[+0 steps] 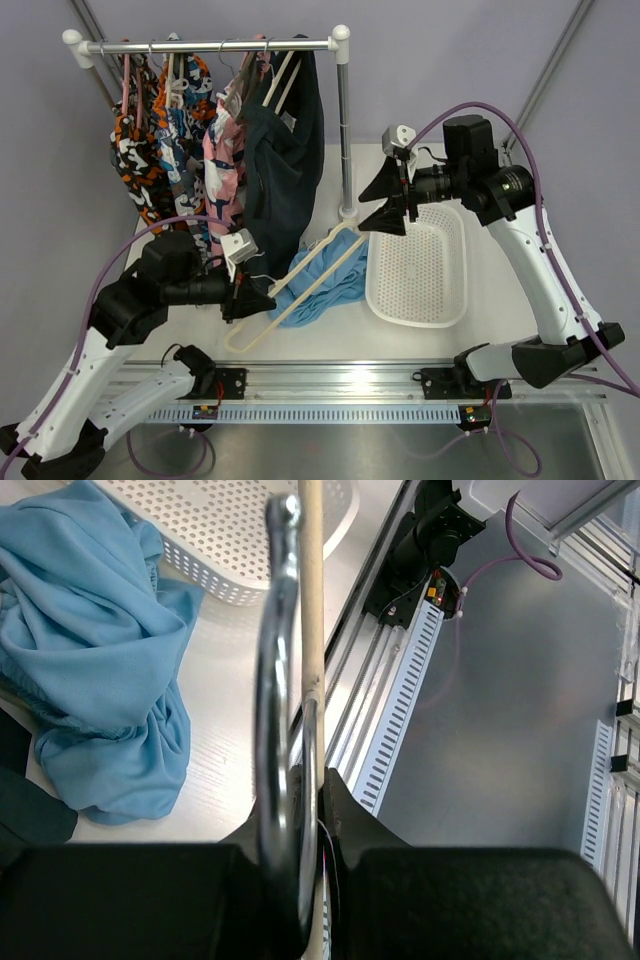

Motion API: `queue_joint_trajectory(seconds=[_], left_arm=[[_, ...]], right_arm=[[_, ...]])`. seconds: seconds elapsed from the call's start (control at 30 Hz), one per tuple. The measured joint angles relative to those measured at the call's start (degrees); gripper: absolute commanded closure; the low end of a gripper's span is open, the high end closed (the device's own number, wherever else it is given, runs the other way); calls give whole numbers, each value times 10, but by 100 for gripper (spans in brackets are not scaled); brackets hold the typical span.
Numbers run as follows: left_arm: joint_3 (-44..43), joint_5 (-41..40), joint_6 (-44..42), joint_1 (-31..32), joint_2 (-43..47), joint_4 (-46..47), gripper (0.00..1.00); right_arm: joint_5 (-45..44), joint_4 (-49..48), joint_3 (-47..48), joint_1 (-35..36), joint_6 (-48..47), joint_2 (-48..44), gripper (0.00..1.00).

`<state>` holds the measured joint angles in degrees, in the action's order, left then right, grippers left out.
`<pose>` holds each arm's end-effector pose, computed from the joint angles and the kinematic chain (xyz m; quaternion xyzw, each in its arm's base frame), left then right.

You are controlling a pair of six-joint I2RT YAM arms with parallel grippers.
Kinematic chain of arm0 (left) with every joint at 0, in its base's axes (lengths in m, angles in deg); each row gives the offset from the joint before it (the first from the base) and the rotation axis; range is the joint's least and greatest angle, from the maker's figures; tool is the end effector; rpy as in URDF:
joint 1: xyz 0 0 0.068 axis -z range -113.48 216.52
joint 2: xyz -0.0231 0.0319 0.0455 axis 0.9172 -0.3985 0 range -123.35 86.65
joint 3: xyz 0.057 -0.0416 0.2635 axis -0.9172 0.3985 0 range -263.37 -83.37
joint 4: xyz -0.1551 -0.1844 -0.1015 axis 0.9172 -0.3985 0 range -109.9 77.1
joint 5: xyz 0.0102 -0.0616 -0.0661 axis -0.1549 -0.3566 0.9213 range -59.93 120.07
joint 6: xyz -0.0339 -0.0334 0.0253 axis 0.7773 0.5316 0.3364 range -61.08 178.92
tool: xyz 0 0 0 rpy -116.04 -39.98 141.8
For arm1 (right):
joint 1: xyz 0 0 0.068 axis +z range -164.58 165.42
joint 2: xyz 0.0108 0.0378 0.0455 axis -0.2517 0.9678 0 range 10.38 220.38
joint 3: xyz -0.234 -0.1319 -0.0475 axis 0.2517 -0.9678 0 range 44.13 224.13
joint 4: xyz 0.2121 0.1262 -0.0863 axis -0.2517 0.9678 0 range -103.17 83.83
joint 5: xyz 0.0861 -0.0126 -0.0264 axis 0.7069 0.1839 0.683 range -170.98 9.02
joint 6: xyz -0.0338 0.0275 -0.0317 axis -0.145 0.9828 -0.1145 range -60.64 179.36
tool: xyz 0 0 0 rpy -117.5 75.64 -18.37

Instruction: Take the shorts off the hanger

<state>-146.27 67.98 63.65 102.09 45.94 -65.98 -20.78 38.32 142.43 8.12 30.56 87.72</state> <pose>0.0781 -0.0829 0.3813 0.3732 0.7505 -0.4260 0.3406 0.2174 0.1244 0.4681 -0.5504 0.5686 0.4120 0.4517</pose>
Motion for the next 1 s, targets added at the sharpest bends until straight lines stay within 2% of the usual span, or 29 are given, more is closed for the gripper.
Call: queue_joint_trajectory(seconds=[0.03,0.07,0.1,0.2,0.37,0.6,1.0], left_arm=[[0,1,-1,1,0,-1,100],[0,3,-3,2,0,-1,100],[0,5,-4,2,0,-1,100],[0,5,-5,3,-3,-1,100],[-1,5,-7,4,-9,-3,100],[-24,-15,-11,5,3,-20,100],[-83,-60,6,8,53,-19,100]], right_arm=[[3,7,5,4,-6,8,38],[6,16,9,12,-11,16,39],[8,24,9,16,-19,19,48],[13,44,12,40,-34,25,63],[25,70,18,48,-53,27,100],[33,82,9,48,-66,19,100],[69,45,-98,54,-68,-39,100]])
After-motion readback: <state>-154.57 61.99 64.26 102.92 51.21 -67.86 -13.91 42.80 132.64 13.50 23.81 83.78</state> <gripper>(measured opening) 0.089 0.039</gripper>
